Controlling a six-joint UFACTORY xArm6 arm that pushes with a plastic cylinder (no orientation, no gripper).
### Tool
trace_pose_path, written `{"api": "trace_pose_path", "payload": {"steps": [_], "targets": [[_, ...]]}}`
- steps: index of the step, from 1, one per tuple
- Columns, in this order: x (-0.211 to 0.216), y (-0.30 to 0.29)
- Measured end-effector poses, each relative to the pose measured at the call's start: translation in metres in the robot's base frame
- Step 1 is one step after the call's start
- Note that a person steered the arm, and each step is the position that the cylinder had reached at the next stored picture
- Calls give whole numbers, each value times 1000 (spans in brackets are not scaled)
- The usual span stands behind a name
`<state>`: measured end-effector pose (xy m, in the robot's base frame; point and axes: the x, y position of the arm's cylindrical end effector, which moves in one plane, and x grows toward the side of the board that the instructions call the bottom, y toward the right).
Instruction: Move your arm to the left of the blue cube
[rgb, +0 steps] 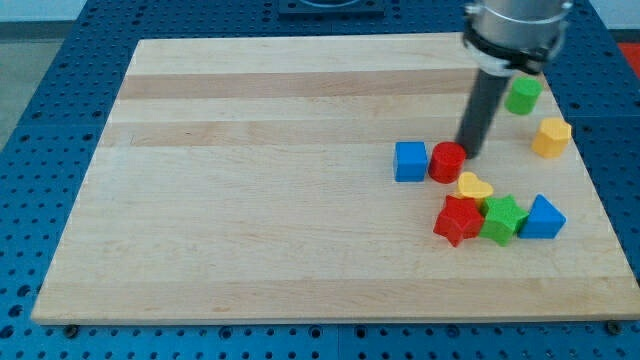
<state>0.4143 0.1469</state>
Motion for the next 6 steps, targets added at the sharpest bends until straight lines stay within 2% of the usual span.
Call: {"api": "trace_pose_path", "payload": {"steps": [1, 2, 3, 4, 5, 6], "targets": [[-38, -30], [-45, -68], [-6, -113], [28, -121], [47, -120], [42, -79]]}}
